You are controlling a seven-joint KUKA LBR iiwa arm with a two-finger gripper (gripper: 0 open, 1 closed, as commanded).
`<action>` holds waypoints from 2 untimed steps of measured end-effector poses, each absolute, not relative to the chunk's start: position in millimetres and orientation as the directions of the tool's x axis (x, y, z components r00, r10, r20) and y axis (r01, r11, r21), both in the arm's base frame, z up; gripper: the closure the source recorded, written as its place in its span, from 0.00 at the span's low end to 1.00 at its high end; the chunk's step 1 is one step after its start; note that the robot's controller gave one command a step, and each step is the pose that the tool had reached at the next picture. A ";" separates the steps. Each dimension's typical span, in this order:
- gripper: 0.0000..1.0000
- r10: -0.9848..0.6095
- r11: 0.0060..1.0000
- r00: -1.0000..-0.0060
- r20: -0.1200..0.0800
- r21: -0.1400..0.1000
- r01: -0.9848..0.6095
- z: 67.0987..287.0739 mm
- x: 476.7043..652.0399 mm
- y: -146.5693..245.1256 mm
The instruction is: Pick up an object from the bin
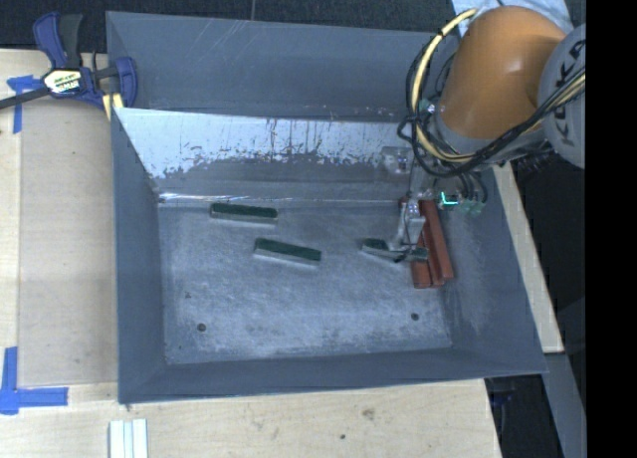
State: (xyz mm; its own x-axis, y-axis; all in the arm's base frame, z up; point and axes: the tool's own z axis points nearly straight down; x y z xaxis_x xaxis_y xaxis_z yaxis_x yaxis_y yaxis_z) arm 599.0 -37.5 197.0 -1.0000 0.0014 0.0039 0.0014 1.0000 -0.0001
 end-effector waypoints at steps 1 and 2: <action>0.00 0.339 0.941 -0.941 0.003 -0.001 0.339 67.1 583.0 -82.3; 0.00 0.419 0.908 -0.908 -0.007 0.001 0.419 101.6 593.5 -97.2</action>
Offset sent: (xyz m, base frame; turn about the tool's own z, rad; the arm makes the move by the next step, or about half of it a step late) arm -0.0149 -0.0442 -0.1270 0.3451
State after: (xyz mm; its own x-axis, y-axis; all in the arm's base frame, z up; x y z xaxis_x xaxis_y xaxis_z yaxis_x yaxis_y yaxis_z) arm 593.5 -97.2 101.6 -0.9079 0.4191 -0.0069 0.4191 0.9079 0.0014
